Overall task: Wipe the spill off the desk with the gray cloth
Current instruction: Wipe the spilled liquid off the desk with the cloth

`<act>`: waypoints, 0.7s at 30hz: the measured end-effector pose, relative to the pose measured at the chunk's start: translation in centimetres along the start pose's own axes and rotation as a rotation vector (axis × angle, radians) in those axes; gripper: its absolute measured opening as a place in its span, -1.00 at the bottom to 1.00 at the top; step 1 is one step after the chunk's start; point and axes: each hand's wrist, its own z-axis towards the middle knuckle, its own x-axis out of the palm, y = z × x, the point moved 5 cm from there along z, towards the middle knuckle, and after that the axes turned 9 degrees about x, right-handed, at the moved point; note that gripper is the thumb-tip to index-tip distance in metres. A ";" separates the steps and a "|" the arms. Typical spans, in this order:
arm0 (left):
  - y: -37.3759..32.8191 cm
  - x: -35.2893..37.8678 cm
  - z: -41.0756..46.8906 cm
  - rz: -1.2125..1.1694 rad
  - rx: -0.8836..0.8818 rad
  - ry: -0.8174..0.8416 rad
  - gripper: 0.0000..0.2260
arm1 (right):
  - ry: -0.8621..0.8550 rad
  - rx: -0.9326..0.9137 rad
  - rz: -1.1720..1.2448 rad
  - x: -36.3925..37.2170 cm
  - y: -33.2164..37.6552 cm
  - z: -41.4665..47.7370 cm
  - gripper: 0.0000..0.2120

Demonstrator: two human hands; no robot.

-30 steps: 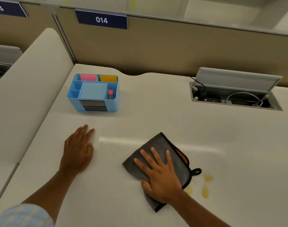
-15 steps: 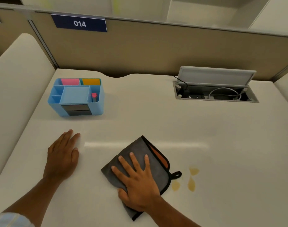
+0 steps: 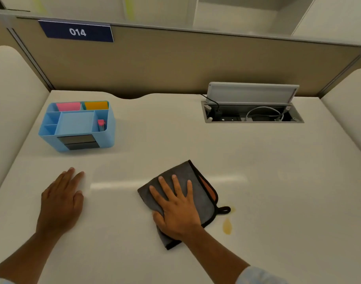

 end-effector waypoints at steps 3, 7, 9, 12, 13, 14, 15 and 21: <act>0.2 0.2 0.0 -0.005 0.000 0.008 -0.43 | -0.019 -0.049 0.015 0.3 0.6 -1.3 -0.30; 0.4 0.3 0.0 0.000 -0.005 0.015 -0.43 | -0.036 -0.107 0.024 1.2 -0.5 -4.9 -0.26; 0.5 0.4 0.1 0.008 -0.003 0.015 -0.44 | -0.038 -0.076 0.030 1.6 -2.1 -6.8 -0.23; 0.9 0.8 0.0 0.019 -0.006 0.034 -0.44 | -0.047 -0.018 0.009 1.4 -5.4 -8.5 -0.20; 1.1 0.8 0.0 0.021 -0.010 0.039 -0.44 | -0.049 0.004 0.000 1.2 -6.6 -8.6 -0.20; 1.2 0.9 0.0 0.022 -0.013 0.039 -0.44 | -0.053 0.028 -0.008 0.9 -7.9 -8.5 -0.20; 1.3 1.0 0.1 0.022 -0.015 0.035 -0.44 | -0.058 0.057 -0.016 0.5 -9.2 -8.2 -0.22; 0.9 0.8 0.2 0.014 -0.002 0.025 -0.43 | -0.060 0.227 -0.039 -1.6 -11.9 -2.6 -0.33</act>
